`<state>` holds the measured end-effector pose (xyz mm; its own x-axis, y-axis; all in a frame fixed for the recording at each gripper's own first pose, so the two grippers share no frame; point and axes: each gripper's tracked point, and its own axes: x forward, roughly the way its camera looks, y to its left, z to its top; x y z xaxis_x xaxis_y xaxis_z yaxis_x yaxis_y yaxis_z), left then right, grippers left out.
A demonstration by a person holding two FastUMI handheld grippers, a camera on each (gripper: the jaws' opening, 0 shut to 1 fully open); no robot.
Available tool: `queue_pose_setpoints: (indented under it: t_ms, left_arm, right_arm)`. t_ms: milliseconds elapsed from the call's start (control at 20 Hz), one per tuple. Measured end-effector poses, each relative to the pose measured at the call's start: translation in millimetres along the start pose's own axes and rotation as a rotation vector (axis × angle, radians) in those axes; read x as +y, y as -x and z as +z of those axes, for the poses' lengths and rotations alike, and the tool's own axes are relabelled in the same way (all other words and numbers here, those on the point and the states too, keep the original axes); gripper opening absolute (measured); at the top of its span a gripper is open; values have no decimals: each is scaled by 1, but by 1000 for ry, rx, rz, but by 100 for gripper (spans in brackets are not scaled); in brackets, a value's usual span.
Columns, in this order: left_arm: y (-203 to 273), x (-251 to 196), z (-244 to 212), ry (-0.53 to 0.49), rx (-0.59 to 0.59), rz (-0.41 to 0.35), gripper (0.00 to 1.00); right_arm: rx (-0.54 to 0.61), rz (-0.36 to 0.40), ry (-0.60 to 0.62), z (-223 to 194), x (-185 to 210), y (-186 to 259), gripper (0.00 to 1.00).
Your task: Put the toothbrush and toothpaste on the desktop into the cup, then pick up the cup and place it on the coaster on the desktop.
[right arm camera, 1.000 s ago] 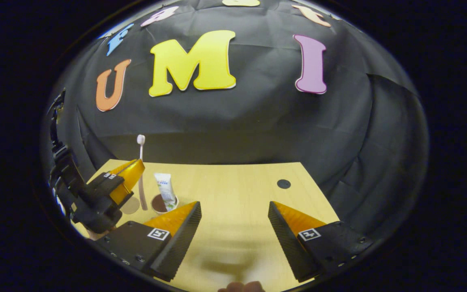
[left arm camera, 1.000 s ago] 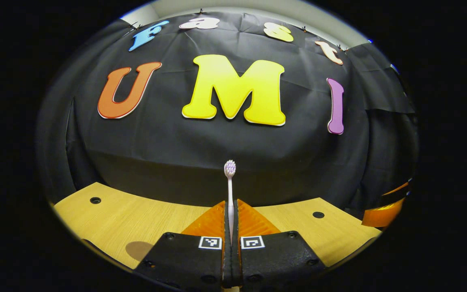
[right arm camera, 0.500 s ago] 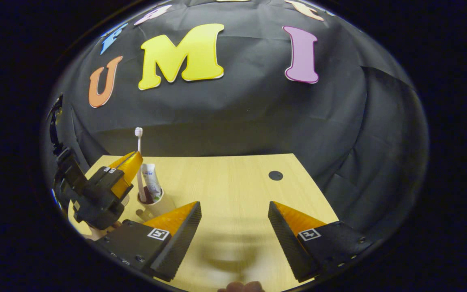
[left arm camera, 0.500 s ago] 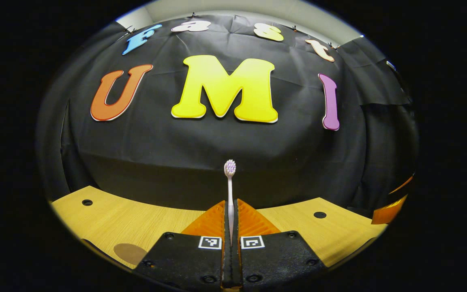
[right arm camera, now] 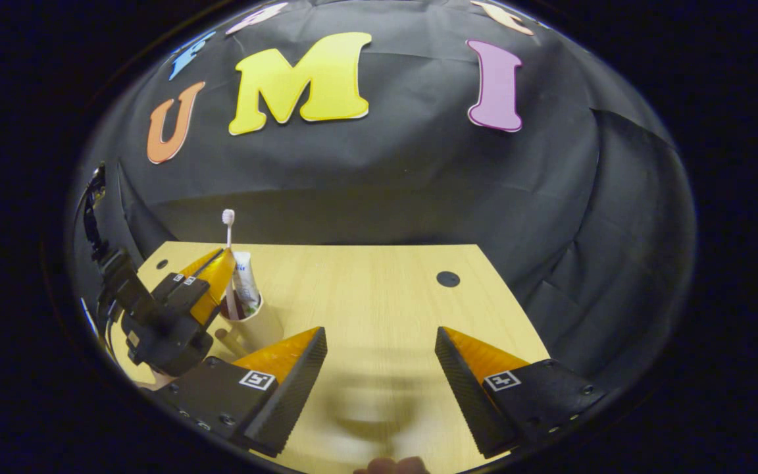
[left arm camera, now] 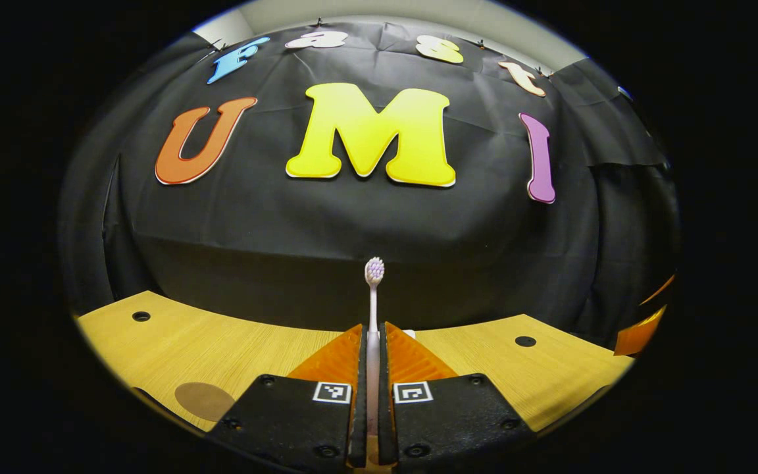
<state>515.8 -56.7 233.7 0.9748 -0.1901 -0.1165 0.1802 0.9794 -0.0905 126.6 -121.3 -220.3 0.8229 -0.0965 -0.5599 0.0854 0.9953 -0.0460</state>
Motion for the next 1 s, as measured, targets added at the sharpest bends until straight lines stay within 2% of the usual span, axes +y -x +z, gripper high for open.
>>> queue_pose_setpoints:
  t_ms: [150, 200, 250, 400, 500, 550, 650, 1000]
  left_arm:
    - [4, 0, -9, 1, 21, -6, 16]
    - [5, 1, -11, 3, 28, -1, 21]
    - [7, 1, -11, 5, 30, 2, 32]
    - [16, 1, -7, 20, 31, -4, 43]
    - [25, 5, -2, 23, 27, -5, 54]
    - [30, 10, -1, 28, 32, -1, 65]
    - [43, 24, 5, 29, 31, 26, 76]
    - [95, 79, 44, -20, -10, 104, 77]
  right_arm:
    - [0, 0, 7, -2, 1, 1, 98]
    - [1, 1, 6, -2, 2, 2, 98]
    - [2, 2, 5, -4, 3, 1, 98]
    - [0, 8, 7, -5, 9, 4, 98]
    - [-4, 17, 4, -4, 17, 6, 98]
    - [-7, 22, 4, -3, 21, 8, 98]
    - [-11, 30, 9, -1, 32, 11, 98]
    - [7, 82, 17, 3, 86, 16, 98]
